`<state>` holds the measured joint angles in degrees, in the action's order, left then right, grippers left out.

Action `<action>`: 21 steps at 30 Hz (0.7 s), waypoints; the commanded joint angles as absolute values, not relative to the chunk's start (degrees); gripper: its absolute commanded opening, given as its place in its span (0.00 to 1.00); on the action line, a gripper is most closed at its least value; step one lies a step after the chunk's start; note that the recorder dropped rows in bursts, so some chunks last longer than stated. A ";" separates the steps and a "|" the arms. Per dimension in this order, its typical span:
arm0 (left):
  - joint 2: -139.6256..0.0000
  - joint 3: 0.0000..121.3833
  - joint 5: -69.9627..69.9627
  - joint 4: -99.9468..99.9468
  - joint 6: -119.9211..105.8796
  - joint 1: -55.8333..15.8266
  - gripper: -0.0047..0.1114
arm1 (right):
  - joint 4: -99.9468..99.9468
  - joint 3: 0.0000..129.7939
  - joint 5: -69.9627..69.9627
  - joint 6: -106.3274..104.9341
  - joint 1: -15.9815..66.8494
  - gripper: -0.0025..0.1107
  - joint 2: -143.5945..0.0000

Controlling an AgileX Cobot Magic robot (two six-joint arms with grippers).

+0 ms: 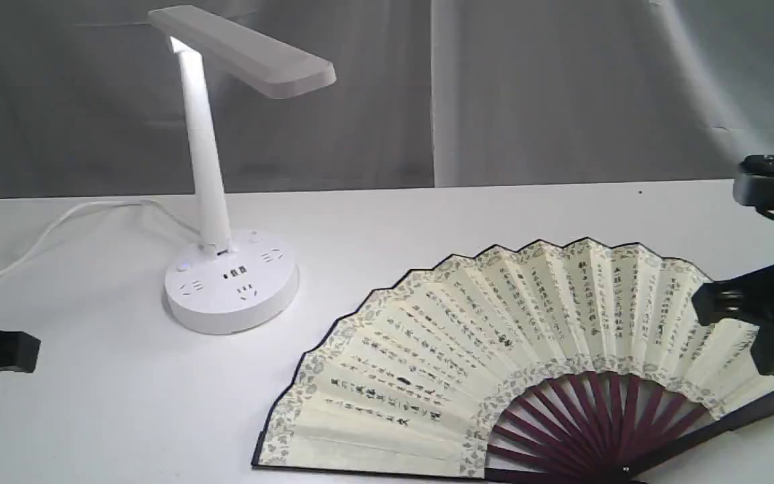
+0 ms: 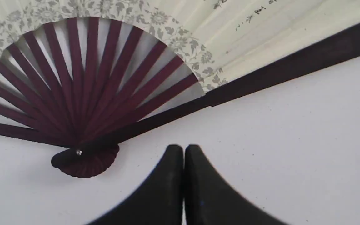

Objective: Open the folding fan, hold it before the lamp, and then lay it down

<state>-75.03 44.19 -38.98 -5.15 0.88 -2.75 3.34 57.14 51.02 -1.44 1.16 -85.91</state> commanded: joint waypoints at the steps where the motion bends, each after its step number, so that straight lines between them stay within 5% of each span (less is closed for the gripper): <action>1: -74.77 44.64 -38.90 -3.06 1.29 -2.62 0.04 | 2.20 57.48 51.74 -0.74 1.16 0.02 -85.49; 21: -74.77 44.64 -44.56 -0.36 3.14 4.06 0.04 | -1.35 53.84 51.14 -2.93 -5.66 0.02 -78.67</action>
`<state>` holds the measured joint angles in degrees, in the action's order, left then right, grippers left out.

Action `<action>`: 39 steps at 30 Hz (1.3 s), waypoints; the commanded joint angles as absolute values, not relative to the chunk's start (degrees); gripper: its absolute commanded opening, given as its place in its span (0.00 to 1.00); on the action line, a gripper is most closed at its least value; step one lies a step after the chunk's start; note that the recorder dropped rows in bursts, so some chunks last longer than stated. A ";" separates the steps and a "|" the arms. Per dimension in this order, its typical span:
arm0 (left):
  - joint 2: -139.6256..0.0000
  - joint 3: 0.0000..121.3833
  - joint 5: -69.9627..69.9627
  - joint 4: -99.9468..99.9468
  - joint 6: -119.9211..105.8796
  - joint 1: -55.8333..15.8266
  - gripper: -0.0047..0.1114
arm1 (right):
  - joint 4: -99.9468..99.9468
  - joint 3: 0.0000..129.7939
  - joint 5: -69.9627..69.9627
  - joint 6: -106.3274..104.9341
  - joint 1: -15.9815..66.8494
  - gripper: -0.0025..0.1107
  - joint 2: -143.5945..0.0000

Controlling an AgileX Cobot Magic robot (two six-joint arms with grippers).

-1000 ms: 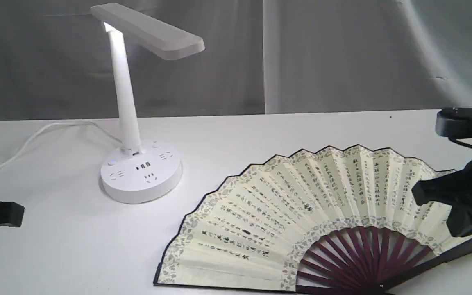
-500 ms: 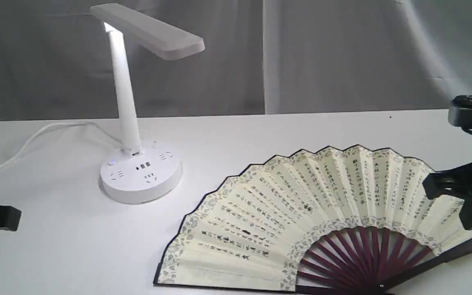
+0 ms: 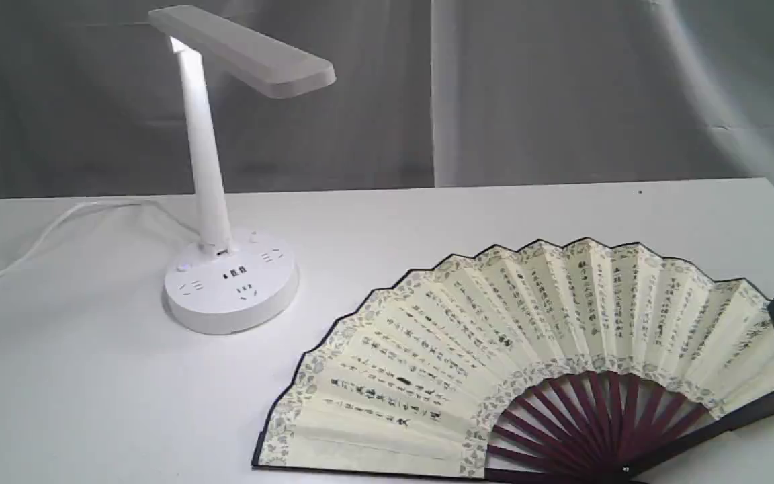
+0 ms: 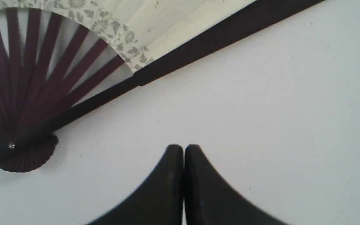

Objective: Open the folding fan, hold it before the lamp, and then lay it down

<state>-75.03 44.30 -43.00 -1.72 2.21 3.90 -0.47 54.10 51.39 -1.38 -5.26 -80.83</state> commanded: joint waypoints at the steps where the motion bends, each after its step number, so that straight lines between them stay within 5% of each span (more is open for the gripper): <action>1: -74.77 44.64 -44.86 0.00 3.27 4.06 0.04 | -1.48 53.84 50.87 -3.17 -5.66 0.02 -77.83; 28: -74.25 45.60 -45.05 4.46 7.46 -0.54 0.04 | -2.30 50.14 47.41 -3.80 -3.91 0.02 -70.59; 39: -60.52 45.60 -45.25 2.44 7.05 -0.54 0.04 | -1.98 50.14 48.71 -3.80 -3.91 0.02 -59.90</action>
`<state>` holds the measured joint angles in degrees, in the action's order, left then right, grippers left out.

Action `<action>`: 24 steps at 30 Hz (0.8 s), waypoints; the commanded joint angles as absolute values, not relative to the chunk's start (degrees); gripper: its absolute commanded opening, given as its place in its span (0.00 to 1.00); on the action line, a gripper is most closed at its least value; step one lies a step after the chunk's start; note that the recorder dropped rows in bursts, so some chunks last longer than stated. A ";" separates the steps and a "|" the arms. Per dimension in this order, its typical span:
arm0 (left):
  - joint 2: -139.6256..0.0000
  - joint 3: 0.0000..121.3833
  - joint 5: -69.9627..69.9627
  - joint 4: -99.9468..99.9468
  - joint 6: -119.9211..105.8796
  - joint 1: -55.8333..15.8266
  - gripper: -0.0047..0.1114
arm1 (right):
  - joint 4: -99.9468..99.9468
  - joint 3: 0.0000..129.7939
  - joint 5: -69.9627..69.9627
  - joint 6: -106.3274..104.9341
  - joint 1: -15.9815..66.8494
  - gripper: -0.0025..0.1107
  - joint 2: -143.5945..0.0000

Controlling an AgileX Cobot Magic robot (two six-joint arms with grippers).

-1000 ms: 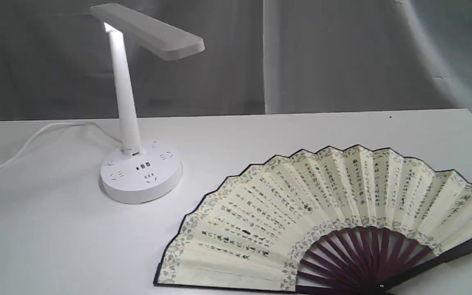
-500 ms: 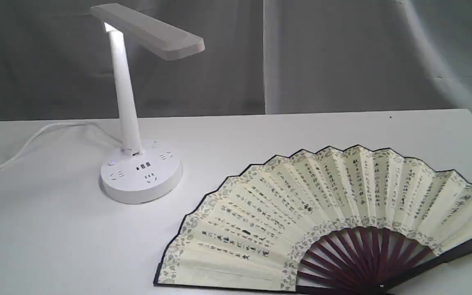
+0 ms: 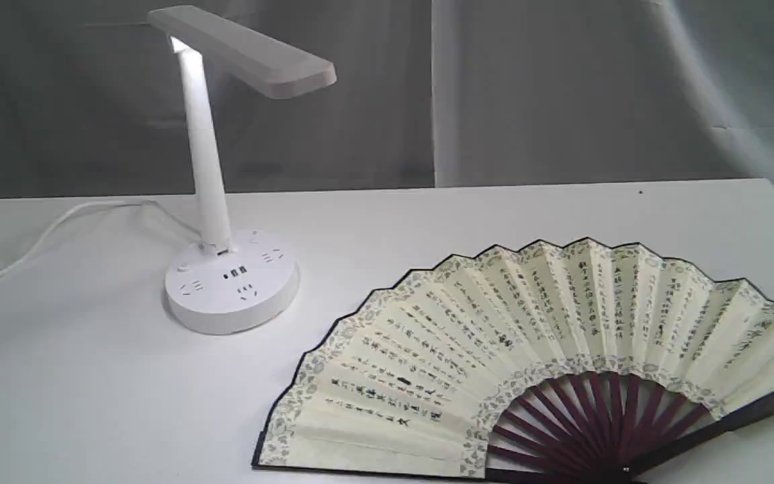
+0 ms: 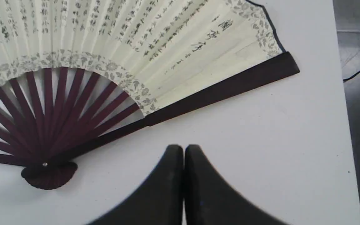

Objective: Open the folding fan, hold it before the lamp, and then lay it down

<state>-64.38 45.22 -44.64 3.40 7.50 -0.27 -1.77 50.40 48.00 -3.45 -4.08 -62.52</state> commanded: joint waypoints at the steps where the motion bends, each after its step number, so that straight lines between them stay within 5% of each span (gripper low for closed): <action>1: -59.32 45.60 -45.50 2.44 7.05 -0.54 0.04 | -1.98 50.14 48.84 -3.80 -3.91 0.02 -59.07; 24: -19.23 45.60 -46.15 1.61 7.02 -0.54 0.04 | -2.56 50.14 53.23 -3.80 -3.91 0.02 -22.49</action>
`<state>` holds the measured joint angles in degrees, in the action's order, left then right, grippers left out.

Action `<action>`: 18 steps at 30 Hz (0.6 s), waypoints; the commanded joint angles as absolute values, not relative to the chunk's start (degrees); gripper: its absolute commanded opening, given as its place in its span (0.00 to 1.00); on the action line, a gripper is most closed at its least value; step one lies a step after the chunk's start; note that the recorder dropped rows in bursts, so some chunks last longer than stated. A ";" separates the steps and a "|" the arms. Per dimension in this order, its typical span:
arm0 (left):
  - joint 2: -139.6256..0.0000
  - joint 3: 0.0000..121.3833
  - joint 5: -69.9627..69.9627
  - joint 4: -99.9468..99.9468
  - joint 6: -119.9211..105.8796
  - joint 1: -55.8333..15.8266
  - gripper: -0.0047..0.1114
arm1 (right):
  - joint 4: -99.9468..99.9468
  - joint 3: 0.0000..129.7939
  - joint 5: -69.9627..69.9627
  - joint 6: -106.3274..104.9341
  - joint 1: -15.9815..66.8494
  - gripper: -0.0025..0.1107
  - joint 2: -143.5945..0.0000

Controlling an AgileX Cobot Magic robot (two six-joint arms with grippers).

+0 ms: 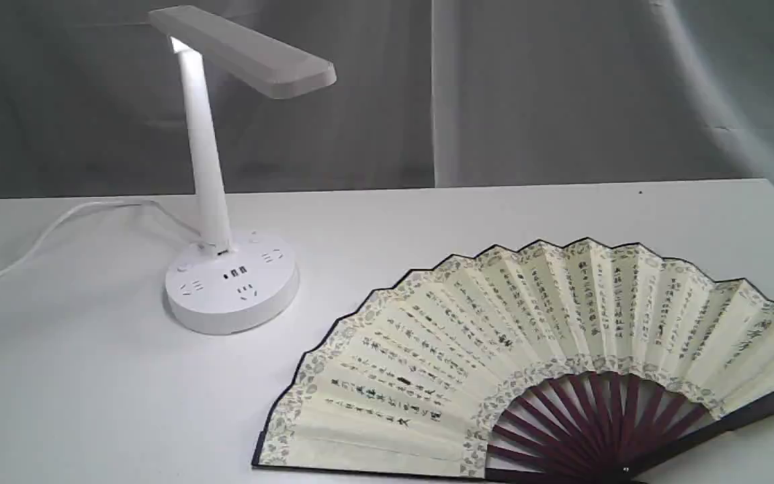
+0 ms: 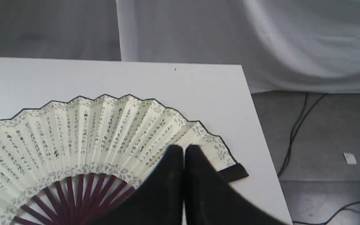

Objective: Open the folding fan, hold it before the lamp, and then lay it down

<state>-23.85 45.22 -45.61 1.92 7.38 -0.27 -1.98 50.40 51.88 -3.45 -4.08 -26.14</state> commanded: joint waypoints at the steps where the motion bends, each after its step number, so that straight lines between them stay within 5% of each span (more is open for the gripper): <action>1: -17.15 45.60 -46.15 1.61 7.02 -0.54 0.04 | -2.56 50.14 53.69 -3.80 -3.91 0.02 -21.25; 10: 0.00 45.60 -47.80 1.97 7.15 -0.54 0.04 | -3.87 50.14 57.09 -3.80 -3.91 0.02 -8.65; 18: 0.00 47.27 -55.64 1.47 7.00 -0.54 0.04 | -7.66 50.51 63.74 -3.80 -4.06 0.02 0.00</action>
